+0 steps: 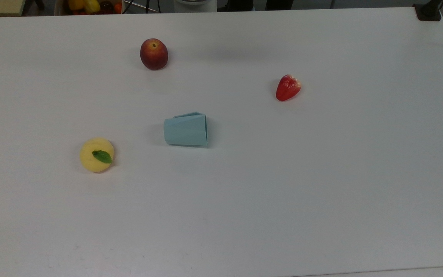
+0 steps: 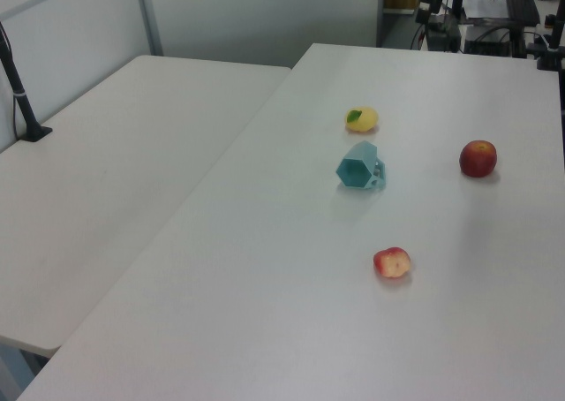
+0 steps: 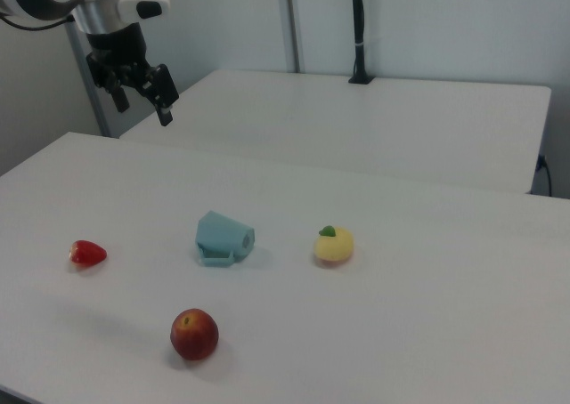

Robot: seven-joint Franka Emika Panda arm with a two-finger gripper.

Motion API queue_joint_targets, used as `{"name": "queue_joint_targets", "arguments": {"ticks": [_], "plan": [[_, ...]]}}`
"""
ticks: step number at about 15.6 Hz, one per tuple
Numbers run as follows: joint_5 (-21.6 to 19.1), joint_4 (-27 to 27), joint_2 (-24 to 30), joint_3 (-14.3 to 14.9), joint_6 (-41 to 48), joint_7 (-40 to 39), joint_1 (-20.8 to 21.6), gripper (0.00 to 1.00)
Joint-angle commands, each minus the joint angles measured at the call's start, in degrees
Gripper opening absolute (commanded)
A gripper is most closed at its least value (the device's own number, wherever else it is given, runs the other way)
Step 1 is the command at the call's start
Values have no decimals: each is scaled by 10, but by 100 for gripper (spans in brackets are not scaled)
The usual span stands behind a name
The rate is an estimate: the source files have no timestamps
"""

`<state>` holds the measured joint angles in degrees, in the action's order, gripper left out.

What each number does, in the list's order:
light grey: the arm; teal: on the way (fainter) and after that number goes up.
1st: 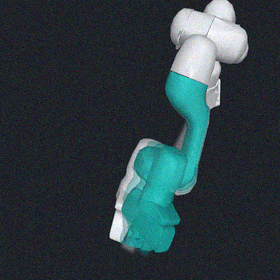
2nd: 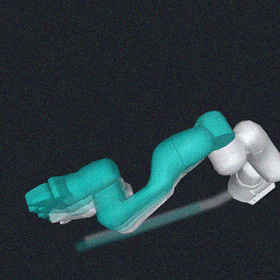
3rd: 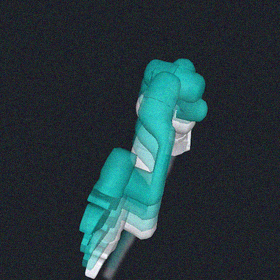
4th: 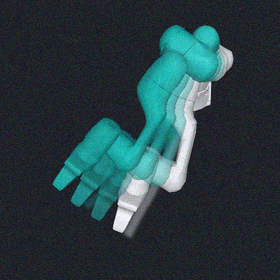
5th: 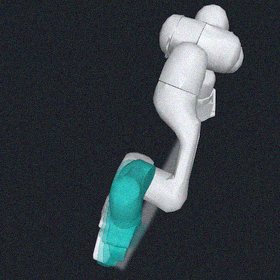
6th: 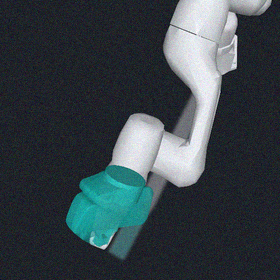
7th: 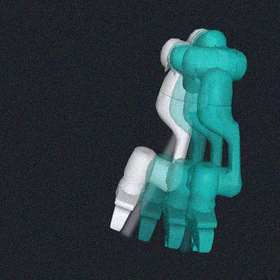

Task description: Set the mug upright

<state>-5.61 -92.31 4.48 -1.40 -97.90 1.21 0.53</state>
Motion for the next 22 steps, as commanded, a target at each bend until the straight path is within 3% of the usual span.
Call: {"name": "queue_joint_targets", "arguments": {"ticks": [1, 19, 22], "plan": [[2, -11, 9, 11, -7, -10, 11, 100], [8, -8, 4, 4, 12, -13, 7, 100], [16, 3, -17, 0, 7, -6, 27, 100]]}}
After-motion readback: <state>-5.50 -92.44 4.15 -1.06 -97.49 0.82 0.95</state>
